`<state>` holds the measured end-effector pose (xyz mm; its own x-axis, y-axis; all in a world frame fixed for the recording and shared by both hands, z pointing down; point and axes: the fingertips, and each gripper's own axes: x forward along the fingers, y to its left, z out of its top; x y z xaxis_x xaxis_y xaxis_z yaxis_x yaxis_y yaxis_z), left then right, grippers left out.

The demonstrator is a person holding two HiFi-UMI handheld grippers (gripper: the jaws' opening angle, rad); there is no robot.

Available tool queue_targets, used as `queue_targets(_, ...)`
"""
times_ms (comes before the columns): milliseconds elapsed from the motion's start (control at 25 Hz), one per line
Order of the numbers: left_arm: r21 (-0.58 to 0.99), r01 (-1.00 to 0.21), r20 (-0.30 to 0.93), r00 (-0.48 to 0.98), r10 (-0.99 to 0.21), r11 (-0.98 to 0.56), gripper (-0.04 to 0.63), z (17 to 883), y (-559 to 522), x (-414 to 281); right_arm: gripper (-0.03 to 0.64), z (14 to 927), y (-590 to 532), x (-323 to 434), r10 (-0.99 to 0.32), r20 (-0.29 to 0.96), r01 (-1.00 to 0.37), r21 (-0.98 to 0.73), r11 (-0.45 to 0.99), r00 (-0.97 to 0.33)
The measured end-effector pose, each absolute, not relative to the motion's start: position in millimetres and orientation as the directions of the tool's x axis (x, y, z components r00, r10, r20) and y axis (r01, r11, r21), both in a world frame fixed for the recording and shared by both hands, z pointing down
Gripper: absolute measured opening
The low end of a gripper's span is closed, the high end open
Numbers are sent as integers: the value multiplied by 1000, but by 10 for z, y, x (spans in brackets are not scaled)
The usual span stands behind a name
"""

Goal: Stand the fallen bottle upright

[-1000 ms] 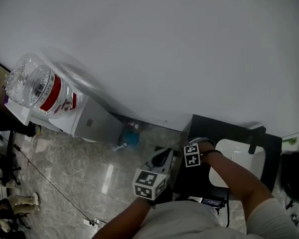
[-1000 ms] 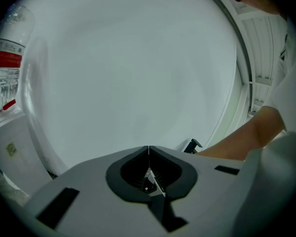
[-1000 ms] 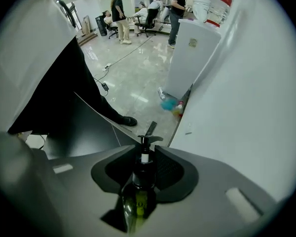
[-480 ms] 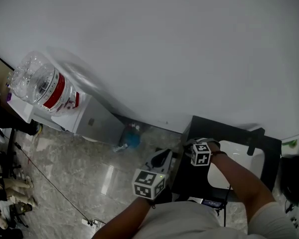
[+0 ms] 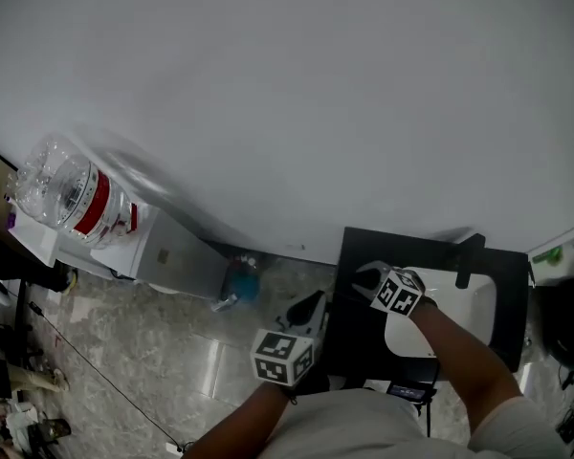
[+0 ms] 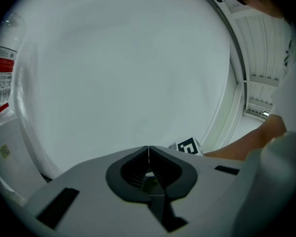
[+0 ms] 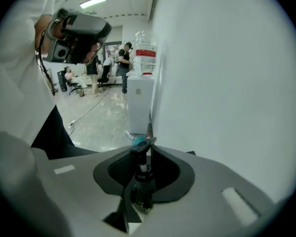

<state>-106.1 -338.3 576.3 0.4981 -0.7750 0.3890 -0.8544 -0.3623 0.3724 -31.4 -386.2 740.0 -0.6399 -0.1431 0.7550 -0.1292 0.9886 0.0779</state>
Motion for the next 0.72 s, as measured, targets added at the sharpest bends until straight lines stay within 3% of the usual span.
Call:
queue_targets(440,366,-827,382,552,-741,-427,8,5656,-3261,-468,74,7084,-4248,521,-414,574,-539,-56,840,-706)
queue_targets(720,367,-820,374,562,-738,-439,8,5619,-3225,-260,31,7039,-4252,760,-521,531,-661,-103,743,-668)
